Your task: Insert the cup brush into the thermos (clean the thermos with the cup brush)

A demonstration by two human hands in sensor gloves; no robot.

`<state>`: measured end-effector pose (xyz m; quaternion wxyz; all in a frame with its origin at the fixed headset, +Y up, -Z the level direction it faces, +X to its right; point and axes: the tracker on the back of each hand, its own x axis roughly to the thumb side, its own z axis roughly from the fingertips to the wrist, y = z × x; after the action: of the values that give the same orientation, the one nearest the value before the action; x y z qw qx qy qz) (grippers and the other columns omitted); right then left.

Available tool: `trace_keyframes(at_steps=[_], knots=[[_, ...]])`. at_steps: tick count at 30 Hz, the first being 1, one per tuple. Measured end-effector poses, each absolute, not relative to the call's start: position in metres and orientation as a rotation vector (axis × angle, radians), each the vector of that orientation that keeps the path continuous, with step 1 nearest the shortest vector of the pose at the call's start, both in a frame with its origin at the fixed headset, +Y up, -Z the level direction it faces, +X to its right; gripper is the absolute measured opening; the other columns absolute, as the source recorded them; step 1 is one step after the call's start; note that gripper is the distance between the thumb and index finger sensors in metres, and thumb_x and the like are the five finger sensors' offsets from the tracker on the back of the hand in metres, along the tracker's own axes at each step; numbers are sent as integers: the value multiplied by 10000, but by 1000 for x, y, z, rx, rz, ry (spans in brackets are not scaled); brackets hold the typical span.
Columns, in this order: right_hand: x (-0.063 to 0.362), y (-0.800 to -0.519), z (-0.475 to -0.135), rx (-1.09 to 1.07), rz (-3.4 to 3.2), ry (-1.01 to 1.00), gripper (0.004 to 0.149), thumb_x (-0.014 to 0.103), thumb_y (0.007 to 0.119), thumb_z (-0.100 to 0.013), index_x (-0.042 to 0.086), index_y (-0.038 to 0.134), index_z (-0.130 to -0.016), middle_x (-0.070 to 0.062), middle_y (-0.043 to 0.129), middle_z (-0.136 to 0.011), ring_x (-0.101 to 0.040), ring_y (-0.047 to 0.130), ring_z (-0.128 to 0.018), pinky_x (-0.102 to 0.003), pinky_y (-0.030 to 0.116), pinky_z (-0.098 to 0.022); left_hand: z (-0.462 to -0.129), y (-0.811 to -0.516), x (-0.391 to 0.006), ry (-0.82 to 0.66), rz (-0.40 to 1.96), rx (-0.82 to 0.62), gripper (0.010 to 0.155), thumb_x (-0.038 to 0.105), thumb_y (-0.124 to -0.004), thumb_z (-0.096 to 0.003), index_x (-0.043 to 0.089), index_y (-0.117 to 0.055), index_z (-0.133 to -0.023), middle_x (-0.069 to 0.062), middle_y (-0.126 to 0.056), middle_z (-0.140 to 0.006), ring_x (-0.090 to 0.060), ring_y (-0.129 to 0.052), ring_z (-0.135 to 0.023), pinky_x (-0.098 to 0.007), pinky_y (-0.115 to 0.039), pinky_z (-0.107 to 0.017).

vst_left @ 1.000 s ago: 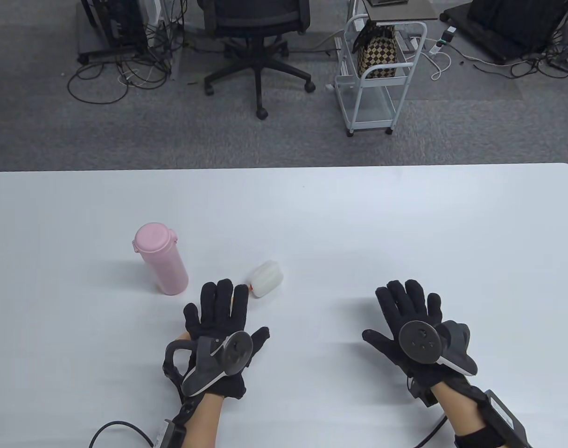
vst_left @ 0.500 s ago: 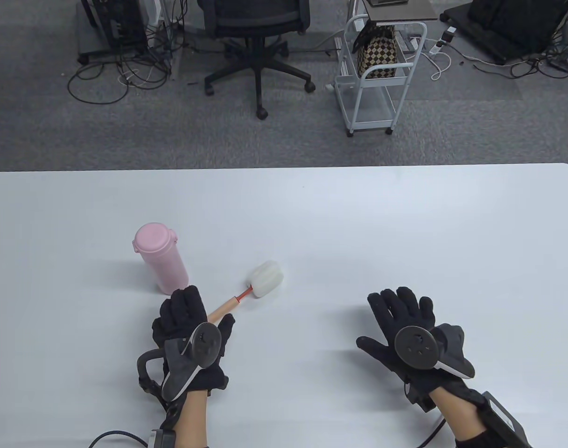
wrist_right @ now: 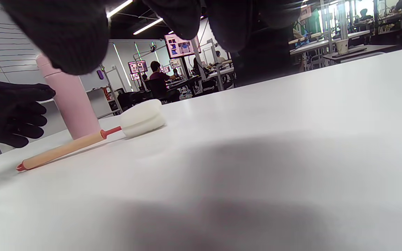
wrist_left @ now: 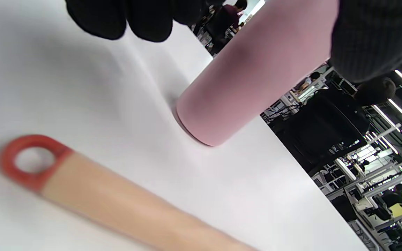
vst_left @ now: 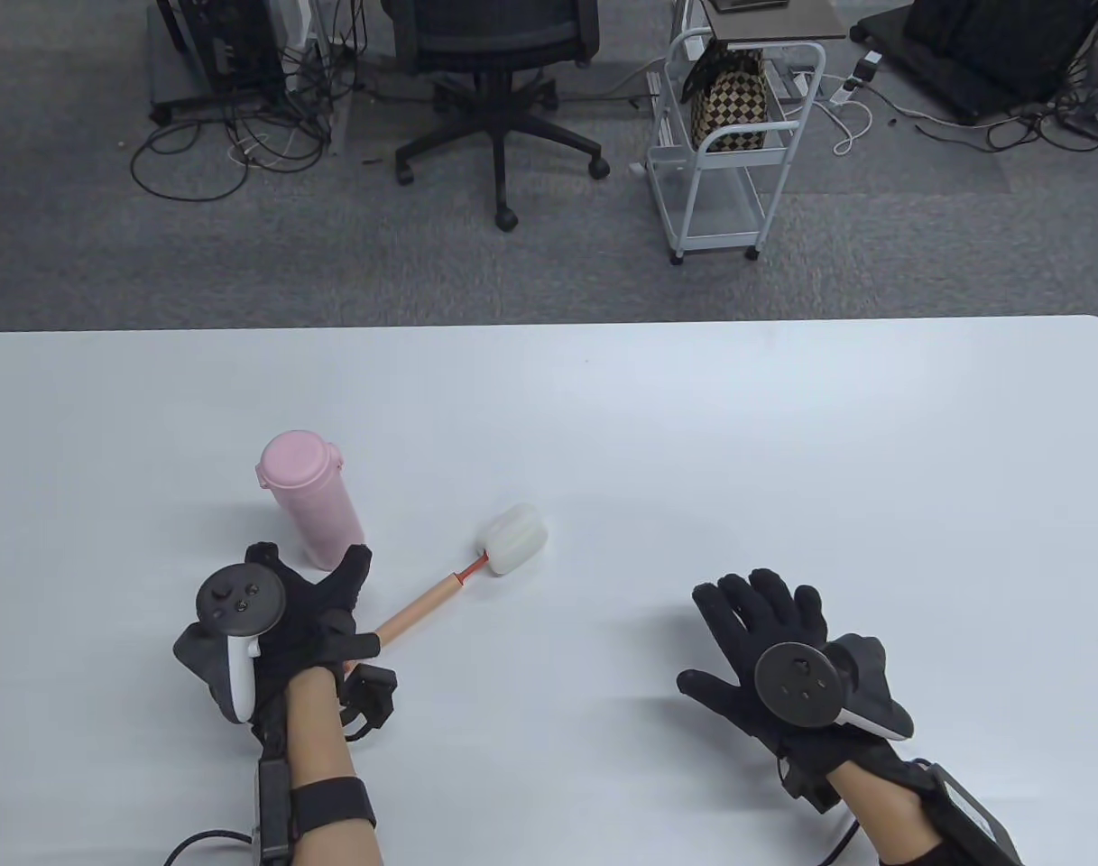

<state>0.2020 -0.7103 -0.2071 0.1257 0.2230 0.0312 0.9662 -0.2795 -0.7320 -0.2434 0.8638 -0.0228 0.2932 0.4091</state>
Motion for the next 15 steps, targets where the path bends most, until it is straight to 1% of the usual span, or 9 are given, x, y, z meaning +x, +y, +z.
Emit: trace_keyframes(at_steps=[4, 10, 12, 13, 15], knots=[[205, -712, -210, 629, 2790, 121, 875, 672, 676, -542, 140, 374, -1168, -281, 429, -1173, -626, 363, -1056, -774, 301, -645, -257, -735, -284, 598, 923, -27, 982, 641, -839, -598, 195, -145, -1130, -70, -256, -1241, -420, -391, -1167, -690, -458, -753], [206, -714, -208, 631, 2760, 177, 877, 673, 676, -541, 142, 370, -1168, -280, 424, -1174, -626, 361, -1056, -773, 300, -646, -267, -742, -289, 650, 923, -24, 885, 580, -842, -627, 277, -175, -1125, -34, -257, -1245, -405, -357, -1177, -702, -440, -754], [207, -714, -208, 626, 2753, 183, 874, 672, 672, -544, 140, 370, -1168, -281, 422, -1174, -626, 362, -1056, -773, 301, -645, -269, -743, -290, 659, 900, 15, 854, 565, -849, -622, 301, -214, -1128, -35, -282, -1246, -398, -373, -1178, -705, -440, -753], [208, -714, -209, 619, 2749, 185, 876, 673, 674, -542, 141, 370, -1168, -279, 422, -1174, -626, 362, -1055, -773, 301, -645, -270, -743, -290, 652, 884, 18, 850, 561, -860, -612, 316, -230, -1128, 31, -304, -1244, -389, -378, -1181, -706, -437, -753], [209, -717, -210, 601, 2732, 204, 877, 673, 675, -542, 140, 369, -1168, -283, 422, -1173, -626, 365, -1055, -773, 302, -645, -274, -743, -291, 633, 865, 8, 846, 561, -876, -587, 327, -262, -1121, 44, -313, -1243, -381, -380, -1183, -709, -432, -755]])
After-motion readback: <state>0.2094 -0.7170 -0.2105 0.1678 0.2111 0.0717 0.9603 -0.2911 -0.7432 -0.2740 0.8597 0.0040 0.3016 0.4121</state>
